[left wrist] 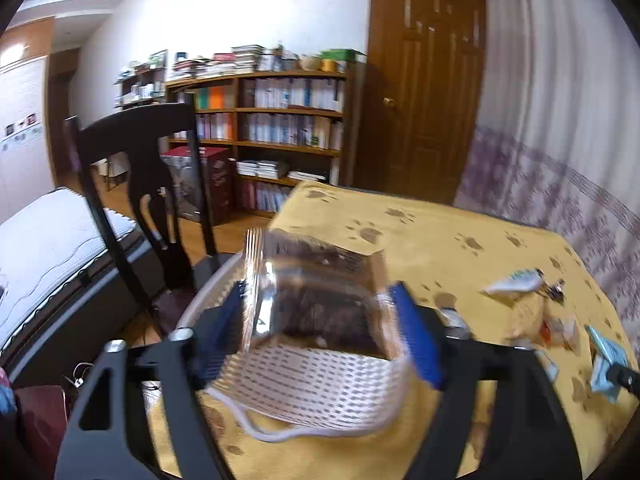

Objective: Organize snacks
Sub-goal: 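Grasp the brown cookie packet with the left tool and carry it to the white basket, then lower the light-blue bag into the white basket and open the right tool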

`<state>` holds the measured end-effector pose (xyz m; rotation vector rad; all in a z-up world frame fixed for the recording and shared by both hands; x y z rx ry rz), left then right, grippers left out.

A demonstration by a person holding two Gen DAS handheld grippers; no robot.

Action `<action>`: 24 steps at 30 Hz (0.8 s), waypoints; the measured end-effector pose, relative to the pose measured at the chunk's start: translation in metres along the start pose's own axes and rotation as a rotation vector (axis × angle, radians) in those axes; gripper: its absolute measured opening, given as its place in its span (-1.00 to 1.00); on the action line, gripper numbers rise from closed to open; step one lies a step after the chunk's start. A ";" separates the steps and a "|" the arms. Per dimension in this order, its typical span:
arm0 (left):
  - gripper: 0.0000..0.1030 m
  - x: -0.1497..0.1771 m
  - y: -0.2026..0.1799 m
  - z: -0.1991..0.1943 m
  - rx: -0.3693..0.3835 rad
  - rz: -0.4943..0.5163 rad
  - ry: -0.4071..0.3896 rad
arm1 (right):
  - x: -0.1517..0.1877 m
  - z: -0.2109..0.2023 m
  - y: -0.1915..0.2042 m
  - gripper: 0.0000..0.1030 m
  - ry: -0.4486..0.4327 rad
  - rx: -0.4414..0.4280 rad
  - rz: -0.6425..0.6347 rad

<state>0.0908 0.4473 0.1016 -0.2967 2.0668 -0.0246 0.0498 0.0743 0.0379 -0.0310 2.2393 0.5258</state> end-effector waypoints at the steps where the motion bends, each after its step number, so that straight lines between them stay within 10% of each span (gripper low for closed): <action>1: 0.74 -0.002 0.006 -0.001 -0.002 -0.016 -0.006 | 0.000 0.000 0.003 0.01 0.000 -0.003 -0.003; 9: 0.88 -0.026 0.037 -0.026 -0.012 -0.091 -0.078 | -0.010 0.003 0.041 0.01 -0.003 -0.039 -0.025; 24: 0.94 -0.056 0.084 -0.080 0.012 -0.238 -0.190 | -0.061 0.056 0.228 0.01 0.003 -0.155 -0.261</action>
Point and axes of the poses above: each gripper's, at about its wrist camera, not at the fingertips, and z roughly the way its jaws point, y to its left, x to its underside, the point moved 8 cm from there along z, roughly the way its jaws point, and after that the axes turned 5 degrees about -z, right-handed, at the moved point
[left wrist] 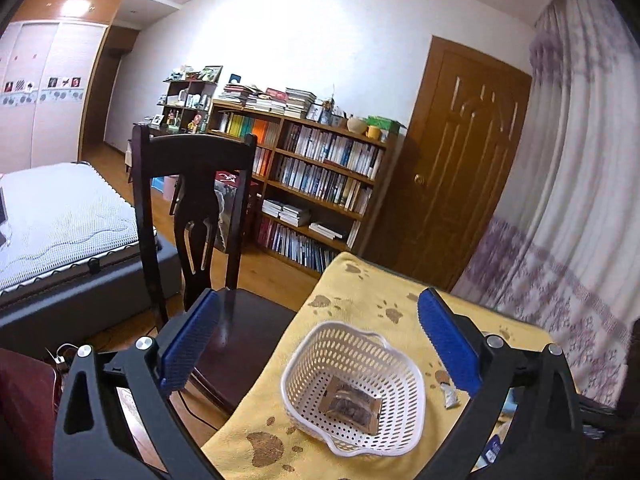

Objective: Organize snacks
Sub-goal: 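Lower the light-blue bag into the white basket and open the right tool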

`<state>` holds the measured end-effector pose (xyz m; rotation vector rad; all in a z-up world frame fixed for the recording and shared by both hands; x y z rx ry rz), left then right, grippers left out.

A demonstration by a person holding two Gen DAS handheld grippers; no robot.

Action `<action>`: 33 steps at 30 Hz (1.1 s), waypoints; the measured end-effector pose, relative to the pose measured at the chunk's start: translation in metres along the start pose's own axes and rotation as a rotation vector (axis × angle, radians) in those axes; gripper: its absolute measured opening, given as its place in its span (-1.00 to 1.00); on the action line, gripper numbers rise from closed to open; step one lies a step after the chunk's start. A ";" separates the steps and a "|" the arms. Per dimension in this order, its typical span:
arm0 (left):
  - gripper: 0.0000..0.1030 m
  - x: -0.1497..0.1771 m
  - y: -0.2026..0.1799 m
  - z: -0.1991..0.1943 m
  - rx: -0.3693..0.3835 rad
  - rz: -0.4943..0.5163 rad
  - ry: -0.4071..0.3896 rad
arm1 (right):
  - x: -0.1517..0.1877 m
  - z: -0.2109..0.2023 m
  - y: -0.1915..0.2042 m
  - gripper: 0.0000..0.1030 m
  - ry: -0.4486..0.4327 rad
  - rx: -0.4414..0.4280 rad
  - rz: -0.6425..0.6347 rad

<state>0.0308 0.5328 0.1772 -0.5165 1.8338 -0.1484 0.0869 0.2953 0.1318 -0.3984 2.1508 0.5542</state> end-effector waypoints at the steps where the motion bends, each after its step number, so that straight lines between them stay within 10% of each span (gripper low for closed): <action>1: 0.94 -0.003 0.003 -0.002 -0.006 -0.006 -0.009 | -0.003 0.007 0.006 0.01 0.007 0.003 -0.007; 14: 0.94 -0.027 0.029 -0.027 -0.067 -0.054 -0.092 | -0.025 0.086 0.047 0.10 0.081 0.021 -0.001; 33: 0.94 -0.026 0.016 -0.039 -0.043 -0.028 -0.103 | 0.004 0.084 0.021 0.22 0.117 0.032 0.091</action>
Point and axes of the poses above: each gripper's, at about its wrist camera, not at the fingertips, and z roughly the way its jaws point, y to its left, x to its underside, the point moved 8 cm from there along z, roughly the way its jaws point, and after that the axes turned 5 degrees about -z, right-handed, at the moved point
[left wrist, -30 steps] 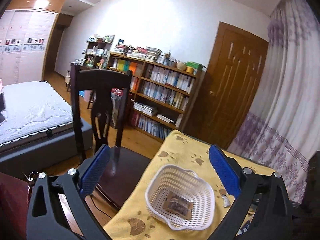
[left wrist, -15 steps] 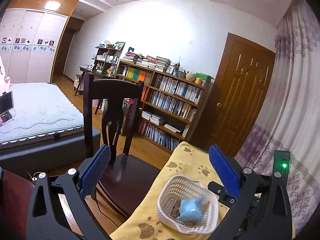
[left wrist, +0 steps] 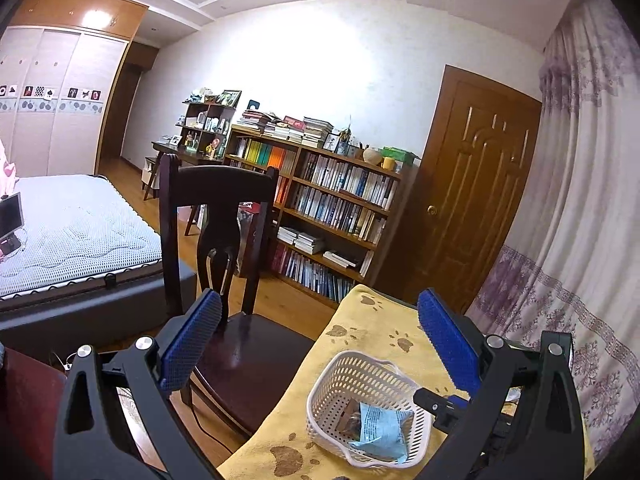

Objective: Organize snacks
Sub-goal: 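Lower the light-blue bag into the white basket and open the right tool, then move the right tool back to the table and grasp the tan cracker bag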

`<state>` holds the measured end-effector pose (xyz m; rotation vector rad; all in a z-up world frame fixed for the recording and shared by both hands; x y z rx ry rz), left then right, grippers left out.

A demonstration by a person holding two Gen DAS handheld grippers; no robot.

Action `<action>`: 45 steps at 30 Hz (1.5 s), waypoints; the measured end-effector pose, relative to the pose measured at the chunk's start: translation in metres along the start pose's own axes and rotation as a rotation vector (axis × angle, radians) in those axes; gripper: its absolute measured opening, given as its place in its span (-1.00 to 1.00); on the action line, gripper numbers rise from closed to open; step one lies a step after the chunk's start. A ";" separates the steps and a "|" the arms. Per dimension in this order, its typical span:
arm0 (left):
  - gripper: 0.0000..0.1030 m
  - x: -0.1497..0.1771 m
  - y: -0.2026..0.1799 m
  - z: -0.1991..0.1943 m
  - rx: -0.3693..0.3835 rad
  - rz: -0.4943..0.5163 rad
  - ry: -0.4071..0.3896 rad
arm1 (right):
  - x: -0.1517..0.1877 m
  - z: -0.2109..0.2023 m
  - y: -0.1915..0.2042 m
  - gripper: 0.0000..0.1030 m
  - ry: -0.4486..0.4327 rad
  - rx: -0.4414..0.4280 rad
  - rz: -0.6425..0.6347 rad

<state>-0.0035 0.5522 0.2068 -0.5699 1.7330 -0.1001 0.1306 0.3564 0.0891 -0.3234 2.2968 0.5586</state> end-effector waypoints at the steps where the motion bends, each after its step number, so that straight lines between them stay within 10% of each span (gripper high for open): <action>1: 0.94 0.000 0.000 0.000 0.001 -0.001 0.000 | 0.001 -0.001 -0.002 0.23 0.000 0.001 0.004; 26: 0.94 0.010 -0.009 0.007 0.001 0.023 0.026 | -0.007 -0.083 -0.127 0.43 -0.138 0.184 0.109; 45: 0.94 0.017 -0.025 0.007 0.014 0.067 0.037 | 0.033 -0.057 -0.245 0.51 -0.017 0.339 0.260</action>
Point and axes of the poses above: each gripper's, at about its wrist camera, not at the fingertips, and z roughly the way its jaws point, y to its left, x to its underside, the point moved 8 cm from there along z, roughly the way its jaws point, and after that the axes turned 5 degrees about -z, right-handed, at the moved point
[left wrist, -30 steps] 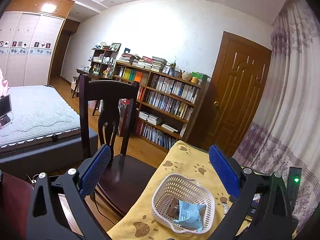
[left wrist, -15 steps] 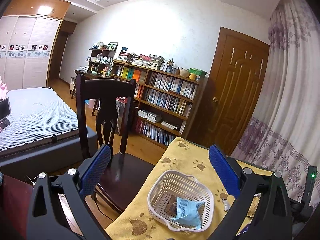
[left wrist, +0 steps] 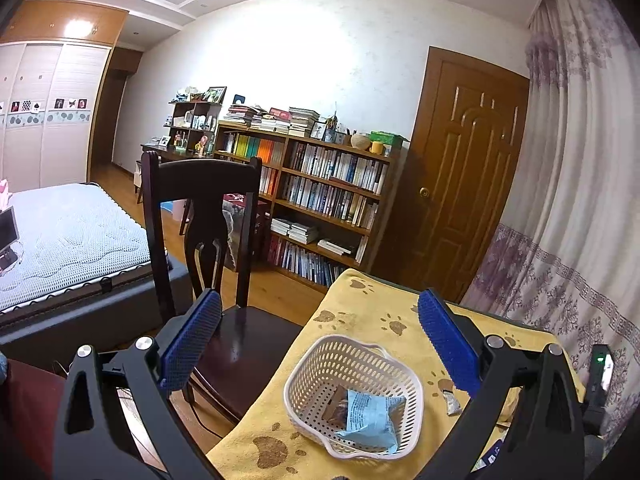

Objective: Organize snacks
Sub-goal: 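Move the right tool back to the table and grasp the tan cracker bag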

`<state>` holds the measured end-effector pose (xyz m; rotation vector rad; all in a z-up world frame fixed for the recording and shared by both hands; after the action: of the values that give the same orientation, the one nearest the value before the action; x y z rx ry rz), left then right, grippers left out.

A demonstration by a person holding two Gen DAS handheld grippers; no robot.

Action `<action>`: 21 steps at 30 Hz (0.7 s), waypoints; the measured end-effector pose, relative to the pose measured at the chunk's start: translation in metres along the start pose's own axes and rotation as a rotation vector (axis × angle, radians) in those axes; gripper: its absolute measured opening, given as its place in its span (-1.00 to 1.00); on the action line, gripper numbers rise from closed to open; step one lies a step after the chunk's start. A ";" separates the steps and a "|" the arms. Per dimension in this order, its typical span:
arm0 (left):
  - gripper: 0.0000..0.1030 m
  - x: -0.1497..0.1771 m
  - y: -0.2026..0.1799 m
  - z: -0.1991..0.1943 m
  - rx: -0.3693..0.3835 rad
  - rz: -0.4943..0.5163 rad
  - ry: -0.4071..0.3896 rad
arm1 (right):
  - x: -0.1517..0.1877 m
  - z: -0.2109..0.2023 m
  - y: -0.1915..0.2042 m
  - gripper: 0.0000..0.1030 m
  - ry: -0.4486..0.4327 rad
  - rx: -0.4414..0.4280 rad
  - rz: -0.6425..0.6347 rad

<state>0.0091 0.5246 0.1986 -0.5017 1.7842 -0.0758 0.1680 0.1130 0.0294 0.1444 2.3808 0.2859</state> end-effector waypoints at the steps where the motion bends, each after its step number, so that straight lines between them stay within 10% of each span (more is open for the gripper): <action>1: 0.94 0.000 0.000 0.000 0.000 -0.001 0.000 | 0.000 0.006 -0.001 0.51 0.011 0.002 0.006; 21: 0.94 0.001 -0.002 0.005 -0.004 0.001 0.016 | -0.007 0.079 0.011 0.59 0.110 0.250 -0.147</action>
<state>0.0140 0.5233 0.1971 -0.5044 1.8003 -0.0755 0.2270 0.1355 -0.0193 0.0705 2.5144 -0.0760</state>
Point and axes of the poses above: each gripper's, at about its wrist camera, not at the fingertips, and z roughly the way its jaws point, y to its left, x to its underside, the point moved 8 cm from there along z, roughly the way its jaws point, and after that the axes turned 5 degrees about -z, right-handed, at the moved point
